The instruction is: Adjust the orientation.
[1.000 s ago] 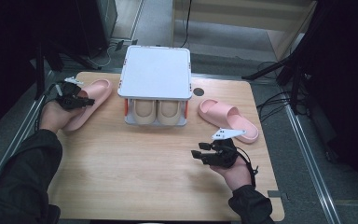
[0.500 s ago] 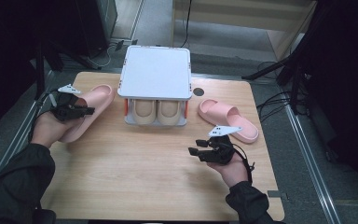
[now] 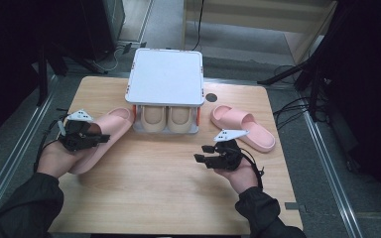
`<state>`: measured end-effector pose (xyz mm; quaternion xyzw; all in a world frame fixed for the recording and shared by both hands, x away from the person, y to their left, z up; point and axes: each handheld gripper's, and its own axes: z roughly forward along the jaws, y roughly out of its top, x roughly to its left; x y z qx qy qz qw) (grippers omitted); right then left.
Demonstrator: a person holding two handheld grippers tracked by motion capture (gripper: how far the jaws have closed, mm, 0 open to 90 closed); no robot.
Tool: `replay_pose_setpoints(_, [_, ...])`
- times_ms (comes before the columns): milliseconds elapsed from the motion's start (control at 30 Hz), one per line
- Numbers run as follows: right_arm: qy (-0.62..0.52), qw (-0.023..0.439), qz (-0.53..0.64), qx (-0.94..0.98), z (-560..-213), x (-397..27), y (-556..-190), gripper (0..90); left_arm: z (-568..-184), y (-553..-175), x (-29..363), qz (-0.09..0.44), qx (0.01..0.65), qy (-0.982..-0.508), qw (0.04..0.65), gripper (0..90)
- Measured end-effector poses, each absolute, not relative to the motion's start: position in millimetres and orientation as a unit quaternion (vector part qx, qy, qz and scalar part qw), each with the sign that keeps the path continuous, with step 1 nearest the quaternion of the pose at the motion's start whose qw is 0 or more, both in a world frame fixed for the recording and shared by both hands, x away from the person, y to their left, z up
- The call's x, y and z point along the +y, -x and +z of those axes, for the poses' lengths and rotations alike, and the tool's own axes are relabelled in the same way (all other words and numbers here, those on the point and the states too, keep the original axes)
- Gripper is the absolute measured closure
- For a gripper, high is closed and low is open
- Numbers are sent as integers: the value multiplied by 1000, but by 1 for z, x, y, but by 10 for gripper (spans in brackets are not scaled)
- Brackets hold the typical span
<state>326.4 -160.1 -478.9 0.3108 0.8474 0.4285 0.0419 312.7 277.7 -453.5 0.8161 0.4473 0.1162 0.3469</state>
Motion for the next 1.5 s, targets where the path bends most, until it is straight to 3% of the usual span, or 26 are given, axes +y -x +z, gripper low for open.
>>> replay_pose_setpoints(800, [-288,35,430,855,-482,-139,-326,542,-477,-277,189,41,373,-859,350,846])
replay_pose_setpoints(1100, [-280,30,431,857,-489,-127,-326,566,-490,-273,184,25,368,-861,349,840])
replay_pose_setpoints(1200, [-287,26,434,854,-491,-124,-328,573,-491,-273,184,20,362,-864,348,824])
replay_pose_setpoints(1300, [-293,23,432,853,-494,-121,-330,572,-490,-273,187,-6,356,-862,361,752])
replay_pose_setpoints(1500, [-291,28,431,854,-496,-115,-328,618,-477,-265,203,2,353,-855,379,753])
